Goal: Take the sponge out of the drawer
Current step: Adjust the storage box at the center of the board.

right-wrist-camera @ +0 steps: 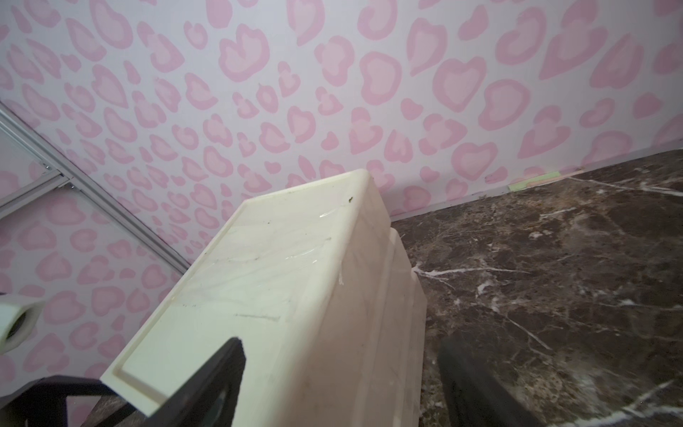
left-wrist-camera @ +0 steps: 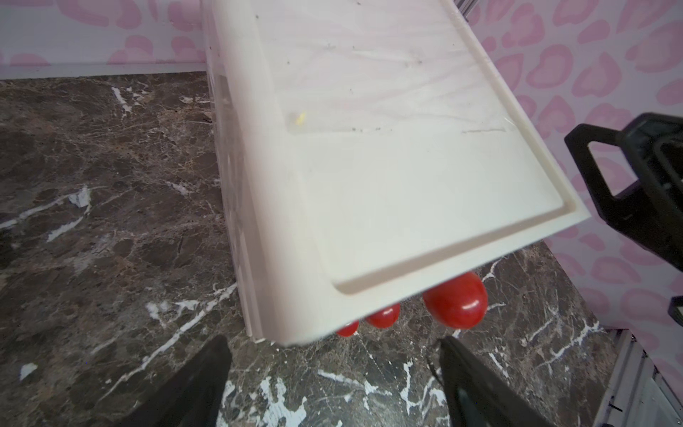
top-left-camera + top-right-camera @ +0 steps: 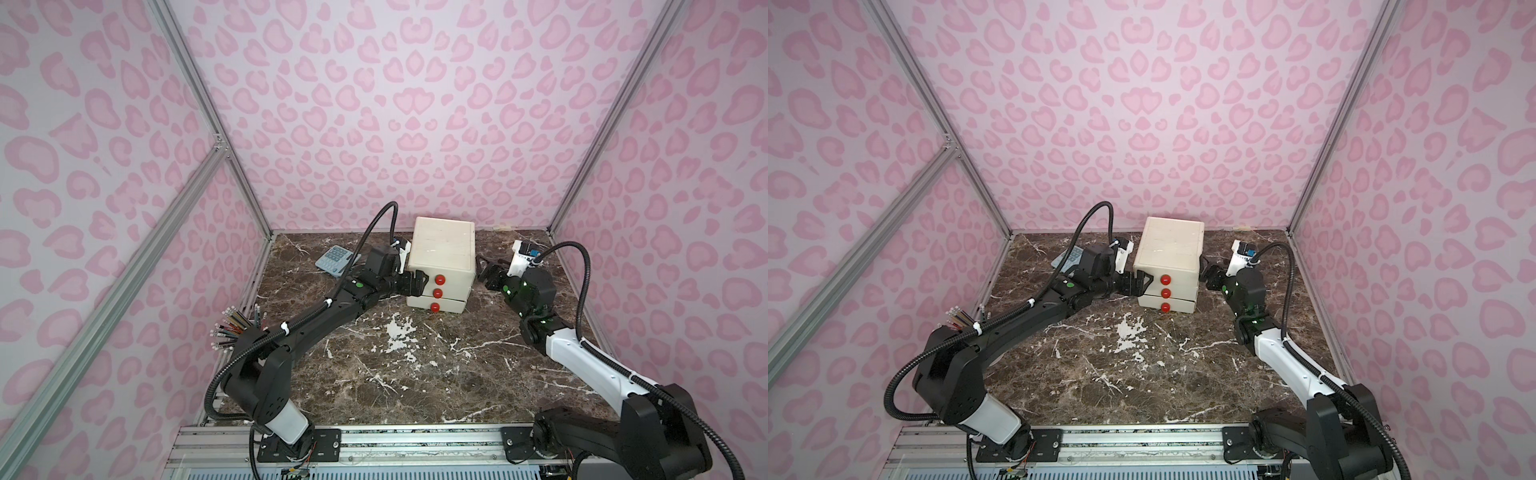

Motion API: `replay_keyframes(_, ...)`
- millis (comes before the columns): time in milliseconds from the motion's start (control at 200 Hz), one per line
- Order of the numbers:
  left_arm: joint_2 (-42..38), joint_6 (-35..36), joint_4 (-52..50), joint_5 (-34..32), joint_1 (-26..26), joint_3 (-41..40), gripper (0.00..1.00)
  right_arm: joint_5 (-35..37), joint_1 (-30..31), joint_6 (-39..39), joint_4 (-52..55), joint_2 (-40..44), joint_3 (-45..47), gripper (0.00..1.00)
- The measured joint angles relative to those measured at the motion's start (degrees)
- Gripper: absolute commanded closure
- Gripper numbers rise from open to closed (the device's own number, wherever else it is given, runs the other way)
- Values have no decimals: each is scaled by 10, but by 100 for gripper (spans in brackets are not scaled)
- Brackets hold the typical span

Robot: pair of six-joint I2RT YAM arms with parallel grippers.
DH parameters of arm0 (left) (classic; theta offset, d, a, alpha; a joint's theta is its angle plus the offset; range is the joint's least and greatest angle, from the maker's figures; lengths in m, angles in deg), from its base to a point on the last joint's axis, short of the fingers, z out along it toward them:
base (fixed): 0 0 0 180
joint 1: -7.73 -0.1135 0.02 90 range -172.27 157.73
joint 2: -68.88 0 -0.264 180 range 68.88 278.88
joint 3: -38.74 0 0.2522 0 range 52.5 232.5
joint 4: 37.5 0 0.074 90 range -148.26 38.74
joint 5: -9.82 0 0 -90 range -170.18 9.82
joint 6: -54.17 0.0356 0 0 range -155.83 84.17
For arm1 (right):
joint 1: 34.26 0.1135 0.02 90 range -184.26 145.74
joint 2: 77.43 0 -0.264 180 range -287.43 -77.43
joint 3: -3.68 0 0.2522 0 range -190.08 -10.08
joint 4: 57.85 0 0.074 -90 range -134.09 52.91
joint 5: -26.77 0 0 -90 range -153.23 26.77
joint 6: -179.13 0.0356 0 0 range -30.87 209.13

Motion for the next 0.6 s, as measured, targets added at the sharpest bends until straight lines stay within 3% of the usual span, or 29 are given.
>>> replay_keyframes(325,47,11,1,-2,-44,19,10,-41,17,3,-8,-33,0,21)
replay_keyframes(600,98,19,14,9,-72,72,11,-26,34,-9,-5,-40,-19,20)
